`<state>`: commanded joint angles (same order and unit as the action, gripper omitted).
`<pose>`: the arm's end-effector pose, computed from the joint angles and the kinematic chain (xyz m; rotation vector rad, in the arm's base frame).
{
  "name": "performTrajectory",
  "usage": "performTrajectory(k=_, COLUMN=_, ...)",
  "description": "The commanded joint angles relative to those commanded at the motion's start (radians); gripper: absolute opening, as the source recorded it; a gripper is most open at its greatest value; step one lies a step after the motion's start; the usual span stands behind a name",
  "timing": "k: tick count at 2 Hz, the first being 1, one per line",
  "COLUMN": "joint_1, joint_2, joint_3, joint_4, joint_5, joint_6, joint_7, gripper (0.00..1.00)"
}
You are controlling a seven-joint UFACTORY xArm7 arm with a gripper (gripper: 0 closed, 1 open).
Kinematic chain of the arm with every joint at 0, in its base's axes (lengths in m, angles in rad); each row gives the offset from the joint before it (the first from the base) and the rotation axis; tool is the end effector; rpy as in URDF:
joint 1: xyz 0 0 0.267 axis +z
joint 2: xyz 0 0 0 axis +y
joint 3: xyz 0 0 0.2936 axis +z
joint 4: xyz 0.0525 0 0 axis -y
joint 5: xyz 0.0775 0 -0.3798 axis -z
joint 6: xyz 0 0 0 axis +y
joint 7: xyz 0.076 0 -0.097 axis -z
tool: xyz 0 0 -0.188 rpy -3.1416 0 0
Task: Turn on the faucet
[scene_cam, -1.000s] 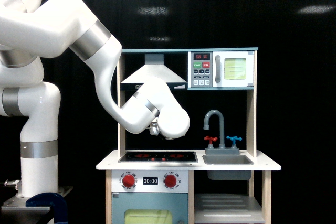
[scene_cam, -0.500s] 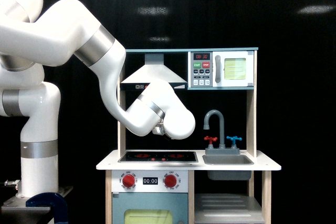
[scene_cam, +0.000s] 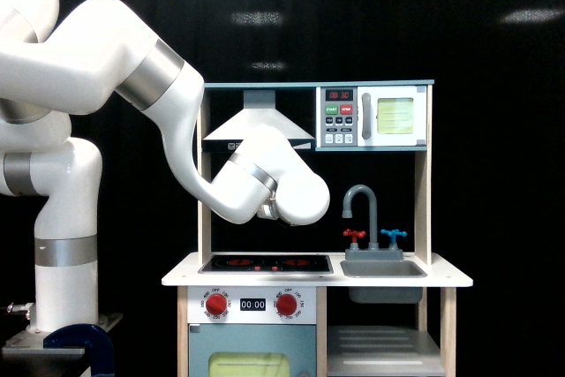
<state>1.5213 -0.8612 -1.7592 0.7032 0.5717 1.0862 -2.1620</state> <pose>0.3726 0.1786 0.1640 -1.2439 -1.3500 -1.0174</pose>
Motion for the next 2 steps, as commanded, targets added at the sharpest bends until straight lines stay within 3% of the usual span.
performTrajectory(k=1, joint_1=0.116, joint_2=-0.104, joint_3=0.045, joint_4=-0.052, joint_5=0.015, joint_6=-0.211, joint_7=0.037, gripper=1.0)
performTrajectory(k=2, joint_1=0.357, joint_2=-0.231, joint_3=0.018, joint_4=0.011, joint_5=0.01, joint_6=-0.418, joint_7=0.069, gripper=1.0)
